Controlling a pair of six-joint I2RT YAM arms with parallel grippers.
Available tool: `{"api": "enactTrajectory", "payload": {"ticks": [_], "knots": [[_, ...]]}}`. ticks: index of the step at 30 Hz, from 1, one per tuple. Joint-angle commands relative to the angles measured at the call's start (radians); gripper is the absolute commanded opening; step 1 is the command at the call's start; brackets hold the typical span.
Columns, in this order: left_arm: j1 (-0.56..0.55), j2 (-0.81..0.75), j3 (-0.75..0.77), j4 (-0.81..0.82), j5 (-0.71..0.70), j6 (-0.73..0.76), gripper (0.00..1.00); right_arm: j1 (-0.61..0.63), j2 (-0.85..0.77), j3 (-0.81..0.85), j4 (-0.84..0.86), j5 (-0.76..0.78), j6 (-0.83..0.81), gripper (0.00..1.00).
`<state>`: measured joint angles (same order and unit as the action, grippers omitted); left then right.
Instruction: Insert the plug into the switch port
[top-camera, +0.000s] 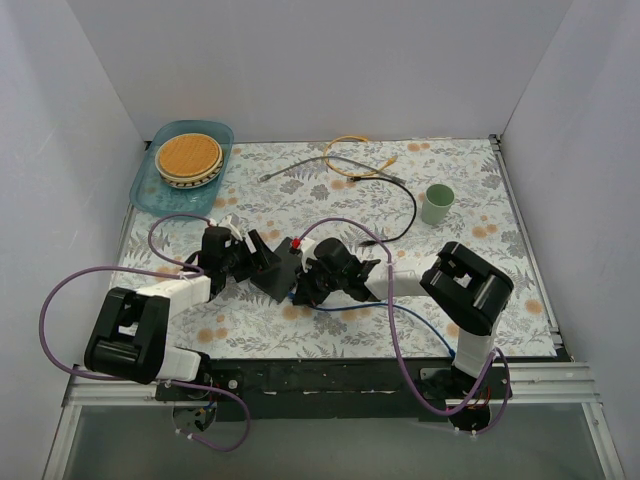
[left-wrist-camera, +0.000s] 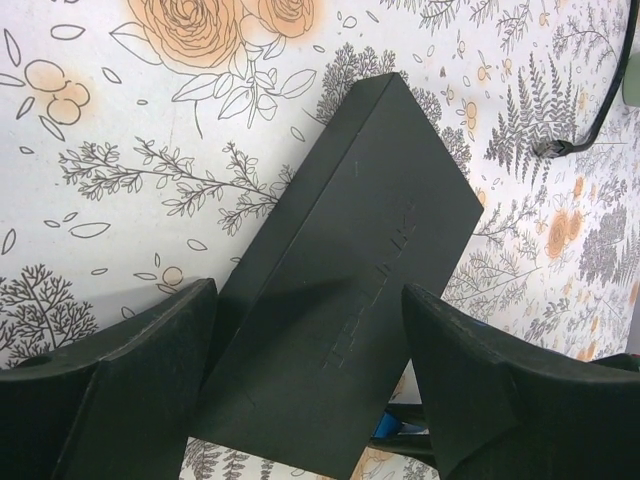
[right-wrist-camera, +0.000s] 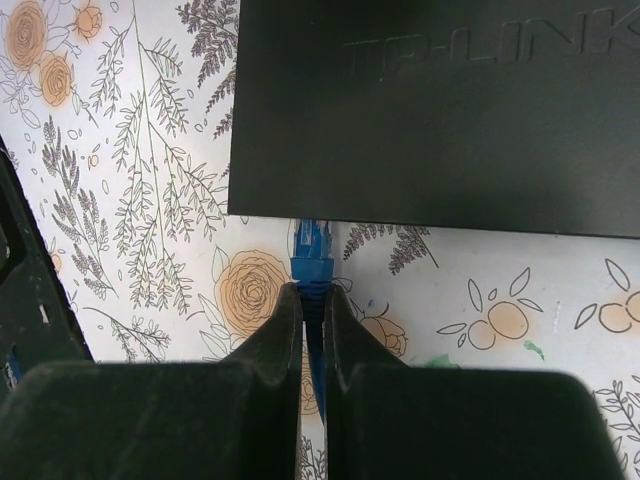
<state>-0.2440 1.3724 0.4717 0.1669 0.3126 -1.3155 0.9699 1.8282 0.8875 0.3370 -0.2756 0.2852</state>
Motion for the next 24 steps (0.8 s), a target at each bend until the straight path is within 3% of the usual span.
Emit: {"api": "enactTrajectory", "payload": {"ticks": [1, 12, 24], "knots": [[-0.040, -0.025, -0.048, -0.116, 0.200, -0.050, 0.72, 0.004, 0.008, 0.048, 0.135, 0.133, -0.006, 0.01], [-0.101, -0.036, -0.061, -0.115, 0.204, -0.067, 0.68, 0.003, 0.002, 0.065, 0.157, 0.153, -0.006, 0.01], [-0.225, -0.038, -0.047, -0.106, 0.267, -0.109, 0.56, 0.003, -0.009, 0.091, 0.194, 0.165, -0.018, 0.01]]}}
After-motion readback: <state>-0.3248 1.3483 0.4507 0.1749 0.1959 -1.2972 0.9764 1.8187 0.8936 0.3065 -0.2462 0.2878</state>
